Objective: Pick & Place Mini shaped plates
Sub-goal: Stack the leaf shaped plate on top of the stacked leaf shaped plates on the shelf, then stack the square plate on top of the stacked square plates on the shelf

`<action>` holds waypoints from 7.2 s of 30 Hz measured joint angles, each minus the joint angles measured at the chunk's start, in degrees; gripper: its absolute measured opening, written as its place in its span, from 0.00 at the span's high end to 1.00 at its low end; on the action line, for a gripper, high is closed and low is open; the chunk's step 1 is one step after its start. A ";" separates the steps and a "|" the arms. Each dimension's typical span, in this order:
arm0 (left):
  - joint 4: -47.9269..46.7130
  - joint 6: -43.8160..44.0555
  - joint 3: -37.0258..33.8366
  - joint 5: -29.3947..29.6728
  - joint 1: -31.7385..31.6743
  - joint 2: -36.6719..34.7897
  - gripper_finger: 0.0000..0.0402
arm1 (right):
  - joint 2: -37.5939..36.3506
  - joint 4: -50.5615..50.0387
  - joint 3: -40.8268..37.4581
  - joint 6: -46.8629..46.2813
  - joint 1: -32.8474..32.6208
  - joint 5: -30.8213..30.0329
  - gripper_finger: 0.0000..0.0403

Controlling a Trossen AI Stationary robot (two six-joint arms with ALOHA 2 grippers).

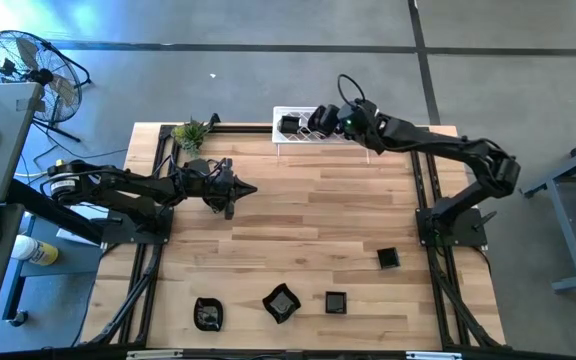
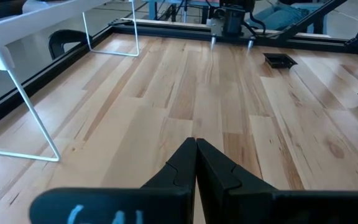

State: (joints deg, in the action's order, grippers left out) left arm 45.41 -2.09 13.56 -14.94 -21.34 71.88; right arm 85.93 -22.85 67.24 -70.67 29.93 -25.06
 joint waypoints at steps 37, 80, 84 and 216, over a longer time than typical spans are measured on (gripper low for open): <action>0.94 0.06 0.00 -0.87 0.00 0.02 0.99 | 0.06 2.79 3.51 31.84 -3.77 5.27 0.98; 2.43 -4.45 0.00 -2.03 0.02 0.02 0.99 | 10.06 3.01 -11.82 22.79 -60.22 24.68 0.75; 2.38 -5.16 0.00 -2.02 0.00 0.02 0.99 | 12.04 4.05 -11.82 23.41 -60.15 26.69 0.79; -44.27 -14.19 39.01 20.53 10.88 30.17 0.78 | 14.03 95.24 -45.94 49.99 -31.23 6.12 0.99</action>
State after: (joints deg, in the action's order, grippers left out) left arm 1.14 -16.27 52.57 5.59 -10.45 102.04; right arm 99.96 72.38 21.30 -20.69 -1.30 -18.94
